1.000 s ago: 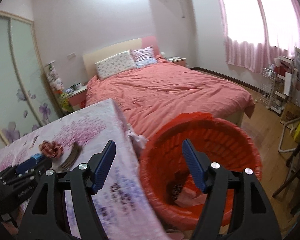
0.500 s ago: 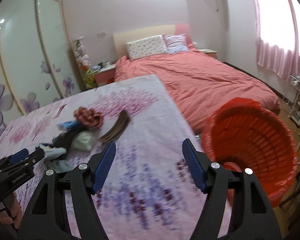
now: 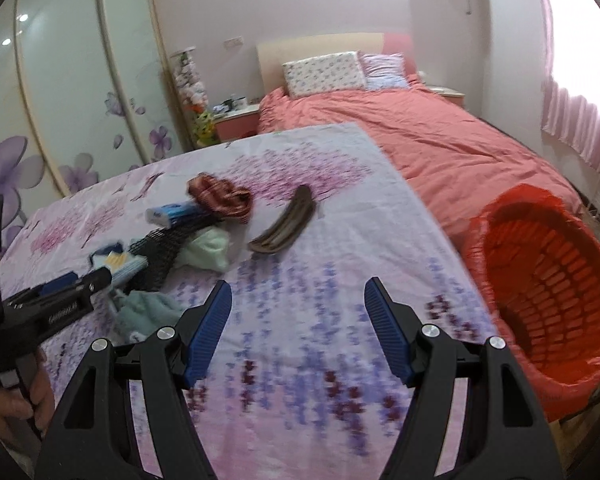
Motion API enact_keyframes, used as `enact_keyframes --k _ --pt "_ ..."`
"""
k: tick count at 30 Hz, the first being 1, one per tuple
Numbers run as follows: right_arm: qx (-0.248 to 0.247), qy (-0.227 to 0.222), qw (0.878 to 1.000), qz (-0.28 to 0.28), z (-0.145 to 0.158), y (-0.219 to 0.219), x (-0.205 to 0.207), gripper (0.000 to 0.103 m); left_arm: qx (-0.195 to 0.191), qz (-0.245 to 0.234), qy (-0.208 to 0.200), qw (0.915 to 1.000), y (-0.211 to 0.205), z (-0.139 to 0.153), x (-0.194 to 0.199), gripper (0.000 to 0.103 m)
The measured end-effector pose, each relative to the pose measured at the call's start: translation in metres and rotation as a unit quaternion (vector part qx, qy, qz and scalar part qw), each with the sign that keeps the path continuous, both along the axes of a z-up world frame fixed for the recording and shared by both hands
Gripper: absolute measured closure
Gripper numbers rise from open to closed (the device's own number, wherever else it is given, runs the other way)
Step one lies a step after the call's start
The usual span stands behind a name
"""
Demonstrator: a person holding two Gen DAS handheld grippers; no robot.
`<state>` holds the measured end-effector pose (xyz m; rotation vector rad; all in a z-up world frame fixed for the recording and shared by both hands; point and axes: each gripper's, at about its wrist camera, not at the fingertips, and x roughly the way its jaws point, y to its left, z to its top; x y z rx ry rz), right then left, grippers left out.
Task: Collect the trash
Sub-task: 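Move both open tools back over the bed, then grasp the dark blue snack packet with the left tool while the right tool grasps the green sock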
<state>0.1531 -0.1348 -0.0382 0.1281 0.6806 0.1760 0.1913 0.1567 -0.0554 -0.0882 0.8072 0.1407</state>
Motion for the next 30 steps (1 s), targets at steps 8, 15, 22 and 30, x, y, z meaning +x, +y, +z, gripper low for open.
enact_keyframes --k 8,15,22,30 --pt "0.009 0.035 0.993 0.111 -0.011 0.061 0.017 0.034 0.033 0.055 0.007 0.9980 0.045 -0.002 0.022 0.044" --pt "-0.035 0.080 0.984 0.156 -0.036 0.094 0.032 0.059 0.017 0.055 0.006 0.9983 0.059 -0.002 0.017 0.044" --pt "-0.046 0.062 0.987 0.138 -0.030 0.080 0.027 0.091 -0.023 0.041 0.007 0.9989 0.060 -0.008 0.017 0.042" --pt "-0.018 0.039 0.999 0.025 -0.021 0.022 0.036 0.091 -0.047 0.035 0.013 0.9982 0.051 -0.013 0.023 0.041"
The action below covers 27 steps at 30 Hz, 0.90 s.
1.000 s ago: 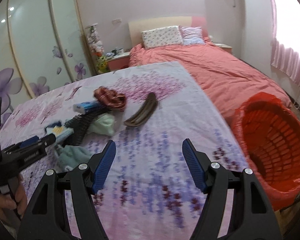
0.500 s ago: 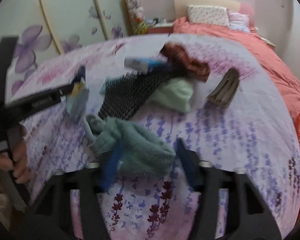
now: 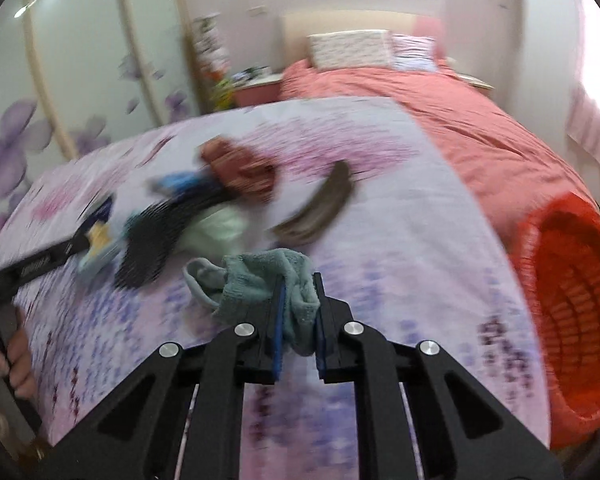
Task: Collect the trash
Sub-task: 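Grasp the dark blue snack packet with the left tool while the right tool grasps the green sock, then carry the packet and sock over the red basket and open both tools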
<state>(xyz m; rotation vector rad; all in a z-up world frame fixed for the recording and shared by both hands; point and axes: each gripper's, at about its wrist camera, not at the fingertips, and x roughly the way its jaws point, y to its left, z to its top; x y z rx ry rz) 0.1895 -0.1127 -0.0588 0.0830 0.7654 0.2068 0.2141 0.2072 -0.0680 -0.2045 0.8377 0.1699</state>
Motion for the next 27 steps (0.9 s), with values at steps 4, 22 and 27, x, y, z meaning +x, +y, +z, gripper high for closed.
enact_keyframes --k 4,22,27 --pt "0.013 0.006 0.999 -0.030 -0.001 -0.021 0.006 0.091 -0.014 -0.004 0.005 0.9999 -0.006 -0.004 0.005 0.044" --pt "0.037 -0.035 0.997 -0.056 0.024 -0.052 -0.010 0.091 0.019 -0.044 -0.038 0.9981 -0.030 0.031 0.000 0.091" --pt "0.047 -0.071 0.994 -0.073 0.042 -0.066 -0.025 0.091 0.027 -0.063 -0.061 0.9958 -0.044 0.057 -0.012 0.091"
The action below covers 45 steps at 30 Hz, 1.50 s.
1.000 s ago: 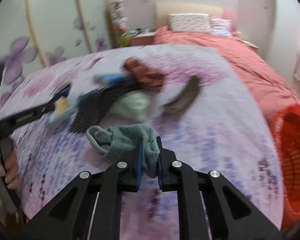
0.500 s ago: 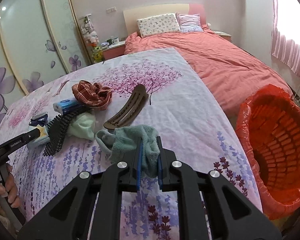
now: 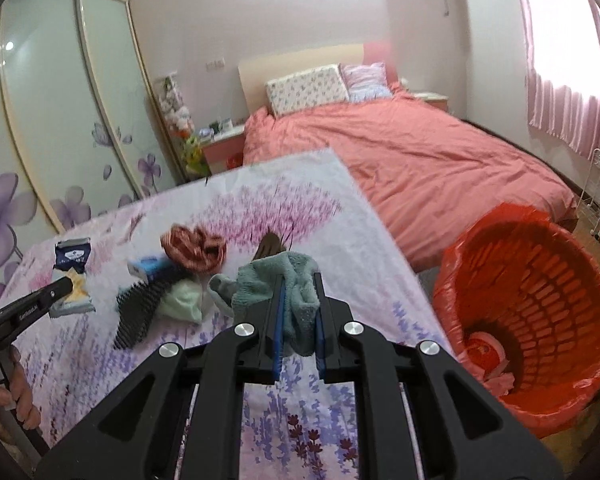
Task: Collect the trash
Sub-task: 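Carry the packet and sock over the red basket and open both tools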
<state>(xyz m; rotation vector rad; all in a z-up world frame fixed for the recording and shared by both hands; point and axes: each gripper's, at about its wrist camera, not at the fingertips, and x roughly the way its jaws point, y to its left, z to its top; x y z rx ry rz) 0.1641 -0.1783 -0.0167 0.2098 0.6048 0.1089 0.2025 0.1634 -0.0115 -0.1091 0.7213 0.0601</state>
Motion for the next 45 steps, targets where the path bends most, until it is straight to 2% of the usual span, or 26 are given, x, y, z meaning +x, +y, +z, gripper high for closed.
enact_keyframes --k 9,20,32,45 --pt "0.006 -0.053 0.997 -0.050 0.022 -0.031 -0.023 0.091 -0.004 -0.081 -0.034 0.9961 -0.061 0.033 -0.020 0.091" --pt "-0.002 -0.090 0.987 -0.132 0.029 -0.077 -0.037 0.091 -0.027 -0.187 -0.048 0.9808 -0.160 0.049 -0.024 0.091" --pt "0.000 -0.107 0.969 -0.224 0.022 -0.146 -0.050 0.091 -0.054 -0.285 -0.038 0.9561 -0.266 0.039 -0.022 0.091" --pt "0.027 -0.085 0.958 -0.271 -0.003 -0.190 -0.044 0.091 -0.066 -0.359 0.002 0.9308 -0.352 0.003 -0.004 0.091"
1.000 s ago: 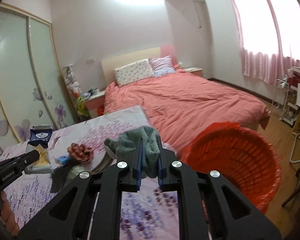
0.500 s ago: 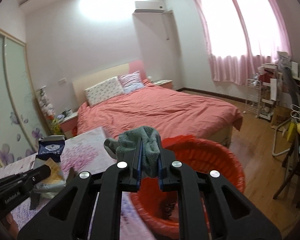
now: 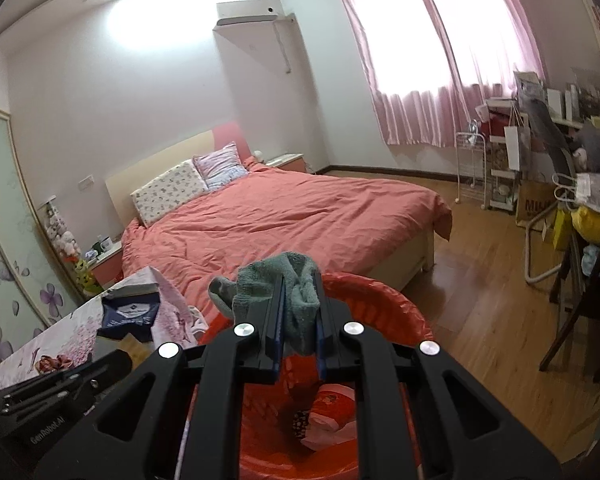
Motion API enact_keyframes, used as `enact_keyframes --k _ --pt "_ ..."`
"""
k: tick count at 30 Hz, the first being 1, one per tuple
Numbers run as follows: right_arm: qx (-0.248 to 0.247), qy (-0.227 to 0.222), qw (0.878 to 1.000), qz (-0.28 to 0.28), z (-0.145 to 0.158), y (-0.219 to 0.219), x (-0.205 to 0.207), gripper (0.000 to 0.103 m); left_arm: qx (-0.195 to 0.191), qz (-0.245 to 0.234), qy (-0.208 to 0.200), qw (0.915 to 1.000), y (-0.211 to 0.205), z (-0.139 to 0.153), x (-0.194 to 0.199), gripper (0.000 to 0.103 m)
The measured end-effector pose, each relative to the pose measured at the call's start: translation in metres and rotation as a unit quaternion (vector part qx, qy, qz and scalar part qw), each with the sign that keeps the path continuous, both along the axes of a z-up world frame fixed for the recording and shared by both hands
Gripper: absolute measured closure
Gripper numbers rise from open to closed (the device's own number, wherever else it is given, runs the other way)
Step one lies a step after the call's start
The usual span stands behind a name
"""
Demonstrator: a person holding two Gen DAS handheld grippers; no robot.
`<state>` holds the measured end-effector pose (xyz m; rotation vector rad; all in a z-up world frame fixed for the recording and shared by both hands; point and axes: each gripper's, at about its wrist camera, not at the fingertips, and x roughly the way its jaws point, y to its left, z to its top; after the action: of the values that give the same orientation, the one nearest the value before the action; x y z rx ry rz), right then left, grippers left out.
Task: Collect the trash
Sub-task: 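Carry the packet and sock over the red basket and open both tools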
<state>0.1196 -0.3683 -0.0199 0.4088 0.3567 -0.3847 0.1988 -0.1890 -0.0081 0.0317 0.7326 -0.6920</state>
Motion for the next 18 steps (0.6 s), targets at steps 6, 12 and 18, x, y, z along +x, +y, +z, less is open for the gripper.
enact_keyframes --k 6,12,18 --pt "0.039 0.013 0.999 0.015 -0.013 -0.013 0.008 0.075 0.016 -0.013 0.017 0.9997 -0.021 -0.019 0.013 0.074" --pt "0.044 0.026 0.999 0.011 -0.020 -0.011 0.006 0.060 0.039 0.011 0.023 0.9989 -0.011 -0.035 0.023 0.063" --pt "0.029 0.037 0.999 0.018 -0.016 0.001 0.009 0.060 0.068 0.053 -0.005 0.9962 0.022 -0.035 0.023 0.049"
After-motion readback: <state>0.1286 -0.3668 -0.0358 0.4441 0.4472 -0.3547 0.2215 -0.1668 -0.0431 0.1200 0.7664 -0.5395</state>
